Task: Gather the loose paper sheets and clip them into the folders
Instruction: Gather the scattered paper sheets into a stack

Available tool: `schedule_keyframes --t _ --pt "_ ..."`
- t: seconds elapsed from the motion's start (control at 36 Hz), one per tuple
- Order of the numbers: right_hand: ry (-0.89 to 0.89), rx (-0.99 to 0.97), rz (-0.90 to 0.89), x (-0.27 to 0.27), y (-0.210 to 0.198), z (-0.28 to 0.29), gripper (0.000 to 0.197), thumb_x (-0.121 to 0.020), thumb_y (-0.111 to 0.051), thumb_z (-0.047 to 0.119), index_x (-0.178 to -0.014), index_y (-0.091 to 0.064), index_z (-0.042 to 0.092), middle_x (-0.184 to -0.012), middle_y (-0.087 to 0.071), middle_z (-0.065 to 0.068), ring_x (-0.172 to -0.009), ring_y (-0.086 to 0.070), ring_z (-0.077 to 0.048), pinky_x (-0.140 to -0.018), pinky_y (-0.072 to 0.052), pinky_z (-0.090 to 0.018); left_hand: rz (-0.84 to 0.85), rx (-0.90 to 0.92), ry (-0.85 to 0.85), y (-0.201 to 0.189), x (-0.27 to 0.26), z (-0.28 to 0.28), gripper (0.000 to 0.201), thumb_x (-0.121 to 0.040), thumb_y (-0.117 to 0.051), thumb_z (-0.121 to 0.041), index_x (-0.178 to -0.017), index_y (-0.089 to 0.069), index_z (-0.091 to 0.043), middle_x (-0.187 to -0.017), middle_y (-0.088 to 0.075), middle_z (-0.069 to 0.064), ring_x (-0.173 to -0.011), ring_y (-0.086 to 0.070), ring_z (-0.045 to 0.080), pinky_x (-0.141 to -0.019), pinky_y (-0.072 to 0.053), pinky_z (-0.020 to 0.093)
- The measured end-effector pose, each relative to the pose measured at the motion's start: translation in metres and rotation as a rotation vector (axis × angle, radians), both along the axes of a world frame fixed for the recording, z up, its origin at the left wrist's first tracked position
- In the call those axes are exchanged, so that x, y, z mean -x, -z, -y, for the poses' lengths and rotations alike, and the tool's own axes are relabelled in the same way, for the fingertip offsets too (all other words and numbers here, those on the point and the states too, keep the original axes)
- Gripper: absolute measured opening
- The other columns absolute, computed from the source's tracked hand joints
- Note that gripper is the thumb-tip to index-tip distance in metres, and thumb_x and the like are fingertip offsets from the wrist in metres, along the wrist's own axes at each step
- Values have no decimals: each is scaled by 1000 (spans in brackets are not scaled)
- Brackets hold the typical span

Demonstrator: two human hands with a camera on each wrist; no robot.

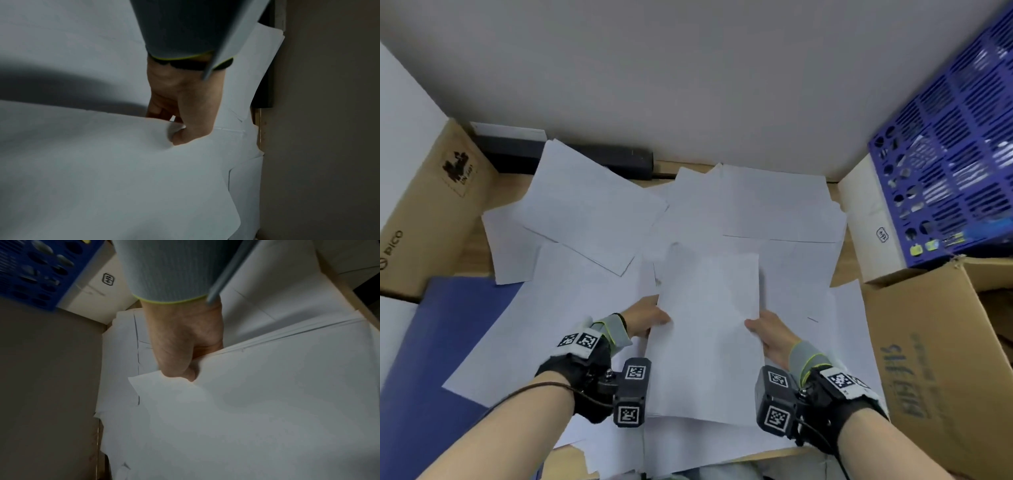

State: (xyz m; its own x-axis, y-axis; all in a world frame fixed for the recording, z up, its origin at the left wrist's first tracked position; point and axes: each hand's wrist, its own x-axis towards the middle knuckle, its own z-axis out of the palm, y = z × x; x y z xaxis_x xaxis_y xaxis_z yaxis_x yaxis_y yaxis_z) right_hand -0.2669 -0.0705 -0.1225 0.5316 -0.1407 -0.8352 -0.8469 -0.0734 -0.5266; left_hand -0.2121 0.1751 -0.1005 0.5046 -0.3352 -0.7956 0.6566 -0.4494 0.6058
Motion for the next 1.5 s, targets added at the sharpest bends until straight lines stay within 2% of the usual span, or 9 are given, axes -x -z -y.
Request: schedule_keyframes --t 0.25,0.39,0.56,0.72,0.78,0.89,1.03,1.42,1.5 --pt "181 -43 89 -53 -2 50 26 -94 -48 3 -119 -52 7 -96 -62 -8 -83 -60 -20 -72 -51 -27 223 -58 -252 3 -50 39 35 -85 -41 8 -108 -54 -15 -96 -63 7 -85 -59 27 -77 -51 36" --pt "315 223 133 -87 13 93 50 -95 -51 11 -143 -36 11 -141 -42 -9 -127 -43 -25 -102 -35 -32 252 -65 -498 10 -79 63 36 -84 -40 10 -106 -54 -14 -90 -61 3 -76 -56 20 -63 -49 28" --pt "399 241 142 -108 31 128 68 -93 -59 19 -150 -22 14 -153 -29 -6 -136 -36 -24 -109 -31 -35 232 -70 -517 22 -101 85 34 -84 -38 11 -102 -56 -10 -83 -60 0 -71 -54 17 -56 -43 24" --pt "452 120 144 -137 57 142 32 -79 -71 21 -95 -43 23 -89 -39 11 -102 -42 -14 -82 -47 -17 167 -77 -506 39 -110 99 33 -83 -41 10 -104 -57 -10 -83 -61 1 -72 -55 19 -58 -46 26" --pt "444 75 163 -150 59 140 33 -84 -68 15 -99 -39 21 -97 -41 5 -102 -43 -15 -65 -51 -14 144 -87 -498 44 -111 100 33 -84 -42 9 -105 -57 -11 -85 -61 2 -71 -56 17 -58 -46 25" --pt "544 31 90 -173 52 136 48 -83 -67 12 -124 -42 14 -104 -54 -10 -84 -56 -18 -73 -57 -30 124 -94 -454 51 -115 94 32 -85 -46 6 -109 -58 -11 -98 -64 8 -83 -59 25 -70 -50 31" --pt "578 123 31 -182 49 136 21 -86 -65 15 -76 -51 2 -66 -53 -7 -55 -51 -16 -52 -41 -27 110 -91 -445 57 -118 89 31 -85 -49 5 -108 -60 -14 -93 -65 3 -78 -61 20 -62 -48 28" --pt "542 294 38 -199 44 118 36 -90 -62 22 -63 -40 11 -64 -40 -2 -52 -35 -13 -35 -33 -16 112 -35 -442 64 -117 82 33 -86 -54 2 -112 -59 -17 -102 -66 4 -81 -62 17 -63 -47 26" --pt "505 394 48 -194 41 124 37 -90 -60 21 -62 -37 12 -73 -48 -6 -57 -41 -16 -60 -41 -28 111 -33 -453 67 -117 82 33 -86 -54 2 -112 -59 -17 -102 -66 4 -80 -62 16 -63 -47 26"
